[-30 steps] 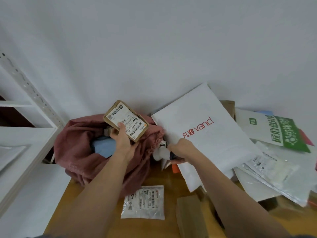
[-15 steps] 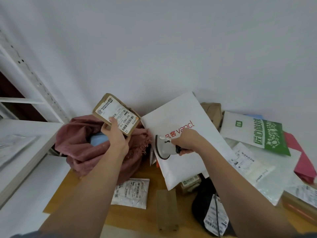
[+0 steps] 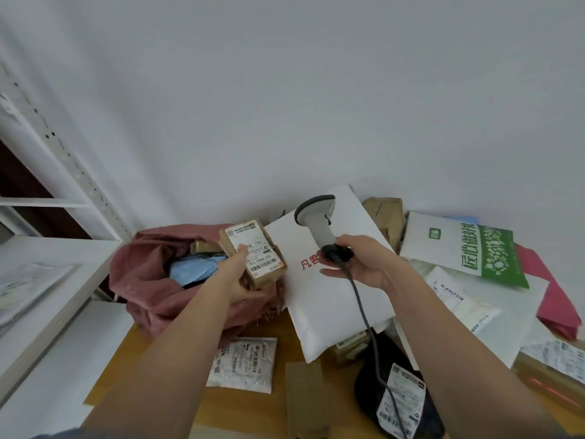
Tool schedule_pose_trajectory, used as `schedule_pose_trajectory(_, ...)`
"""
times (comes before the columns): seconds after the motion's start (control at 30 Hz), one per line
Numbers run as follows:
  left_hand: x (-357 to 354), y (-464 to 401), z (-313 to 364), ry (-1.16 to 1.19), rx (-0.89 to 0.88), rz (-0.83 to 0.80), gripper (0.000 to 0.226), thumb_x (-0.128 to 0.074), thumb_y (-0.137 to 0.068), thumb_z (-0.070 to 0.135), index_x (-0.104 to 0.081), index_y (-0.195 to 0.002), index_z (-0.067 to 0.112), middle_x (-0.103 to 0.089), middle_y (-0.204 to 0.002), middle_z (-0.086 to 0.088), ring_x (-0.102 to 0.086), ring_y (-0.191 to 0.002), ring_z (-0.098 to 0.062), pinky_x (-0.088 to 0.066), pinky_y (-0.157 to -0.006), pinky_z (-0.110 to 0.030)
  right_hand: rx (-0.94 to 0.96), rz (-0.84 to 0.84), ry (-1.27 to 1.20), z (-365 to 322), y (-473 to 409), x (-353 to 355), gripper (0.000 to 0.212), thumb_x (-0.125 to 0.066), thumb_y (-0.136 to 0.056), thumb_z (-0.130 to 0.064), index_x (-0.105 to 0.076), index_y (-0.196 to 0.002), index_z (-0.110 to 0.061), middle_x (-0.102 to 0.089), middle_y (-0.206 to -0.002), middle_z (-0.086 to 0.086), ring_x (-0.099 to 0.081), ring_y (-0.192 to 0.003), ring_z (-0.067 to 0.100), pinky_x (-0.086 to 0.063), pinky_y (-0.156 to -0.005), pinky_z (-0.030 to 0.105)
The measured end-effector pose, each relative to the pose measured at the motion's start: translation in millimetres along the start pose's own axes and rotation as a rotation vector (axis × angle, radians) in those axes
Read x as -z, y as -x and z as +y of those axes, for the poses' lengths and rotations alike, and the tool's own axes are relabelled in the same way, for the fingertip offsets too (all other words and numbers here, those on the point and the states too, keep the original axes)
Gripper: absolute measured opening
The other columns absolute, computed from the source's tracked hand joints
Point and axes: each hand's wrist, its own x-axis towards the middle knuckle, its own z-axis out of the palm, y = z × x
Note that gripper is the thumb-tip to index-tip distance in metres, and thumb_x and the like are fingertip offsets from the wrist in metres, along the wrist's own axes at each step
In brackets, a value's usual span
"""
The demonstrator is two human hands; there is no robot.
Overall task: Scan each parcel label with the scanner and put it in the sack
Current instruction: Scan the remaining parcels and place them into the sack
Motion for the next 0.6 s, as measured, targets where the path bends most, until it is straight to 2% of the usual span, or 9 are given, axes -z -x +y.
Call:
schedule_pose_trajectory(0.07,7.5,0.2,5.5,-0.052,-0.042,0.034,0.051,-0.049,-0.097,0.049,-0.044,-0.136,0.018,-0.066,-0.12,-0.012,-0.063,-0.096,-0.035,-0.042,-0.09,-0.064,-0.005,-0.051,-0.054,2.9,1.3,-1.3,0.027,-0.044,-0.099,-0.006,-0.051,-0.123,0.004,-0.071,-0.092,0.022,-0.068,-0.081,0.029,-0.06,-0.076,0.043)
schedule_pose_trajectory(0.13,16.8,0.9,11.0,-0.054,-0.086,0.051,0.055,-0.054,-0.095,0.048,-0.037,-0.14,0.021,-0.064,-0.123,-0.011,-0.064,-0.093,-0.034,-0.045,-0.084,-0.063,-0.003,-0.074,-0.085,2.9,1.2,-5.2,0.033,-0.044,-0.095,-0.004,-0.048,-0.127,0.002,-0.069,-0.095,0.024,-0.066,-0.076,0.027,-0.059,-0.069,0.037)
schedule_pose_trajectory(0.2,26.5,2.5,18.0,-0.018,-0.129,0.071,0.055,-0.057,-0.095,0.045,-0.035,-0.14,0.023,-0.064,-0.124,-0.01,-0.065,-0.092,-0.033,-0.05,-0.077,-0.06,0.015,-0.077,-0.083,0.6,1.1,-11.4,0.03,-0.045,-0.091,-0.004,-0.049,-0.121,-0.001,-0.068,-0.091,0.023,-0.063,-0.07,0.025,-0.058,-0.067,0.034)
schedule_pose_trajectory(0.3,44.0,4.4,30.4,0.081,-0.175,0.09,0.053,-0.059,-0.094,0.039,-0.036,-0.139,0.022,-0.062,-0.128,-0.01,-0.064,-0.104,-0.036,-0.047,-0.087,-0.066,0.046,-0.091,-0.016,-4.0,0.7,-27.7,0.023,-0.046,-0.089,-0.009,-0.053,-0.11,-0.002,-0.067,-0.079,0.018,-0.059,-0.062,0.021,-0.055,-0.063,0.03)
schedule_pose_trajectory(0.4,63.3,7.7,45.3,0.139,-0.21,0.099,0.052,-0.061,-0.094,0.036,-0.04,-0.139,0.021,-0.062,-0.128,-0.009,-0.063,-0.107,-0.035,-0.05,-0.085,-0.061,0.108,-0.128,0.058,-5.9,-2.3,-48.4,0.025,-0.056,-0.094,-0.017,-0.054,-0.112,-0.001,-0.06,-0.073,0.008,-0.053,-0.057,0.014,-0.049,-0.057,0.024)
schedule_pose_trajectory(0.47,75.2,8.3,53.8,0.149,-0.234,0.129,0.049,-0.062,-0.094,0.029,-0.041,-0.138,0.021,-0.062,-0.127,-0.009,-0.063,-0.105,-0.035,-0.053,-0.077,-0.058,0.195,-0.179,0.113,-5.9,-4.9,-57.2,0.023,-0.064,-0.091,-0.017,-0.058,-0.109,-0.005,-0.056,-0.073,0.004,-0.051,-0.059,0.011,-0.047,-0.061,0.023)
schedule_pose_trajectory(0.53,84.7,7.7,61.1,0.148,-0.245,0.147,0.049,-0.061,-0.093,0.019,-0.04,-0.138,0.021,-0.06,-0.128,-0.01,-0.062,-0.104,-0.035,-0.054,-0.066,-0.052,0.264,-0.197,0.201,-6.0,-6.7,-61.6,0.017,-0.066,-0.089,-0.014,-0.063,-0.105,-0.01,-0.057,-0.077,0.003,-0.053,-0.067,0.011,-0.05,-0.072,0.028)
schedule_pose_trajectory(0.6,90.9,6.7,64.8,0.14,-0.231,0.135,0.053,-0.06,-0.09,0.01,-0.039,-0.138,0.02,-0.058,-0.13,-0.011,-0.061,-0.106,-0.036,-0.054,-0.067,-0.051,0.333,-0.067,0.491,-7.7,-8.6,-65.7,0.022,-0.065,-0.086,-0.007,-0.065,-0.107,-0.014,-0.058,-0.08,0.003,-0.054,-0.07,0.013,-0.052,-0.072,0.031)
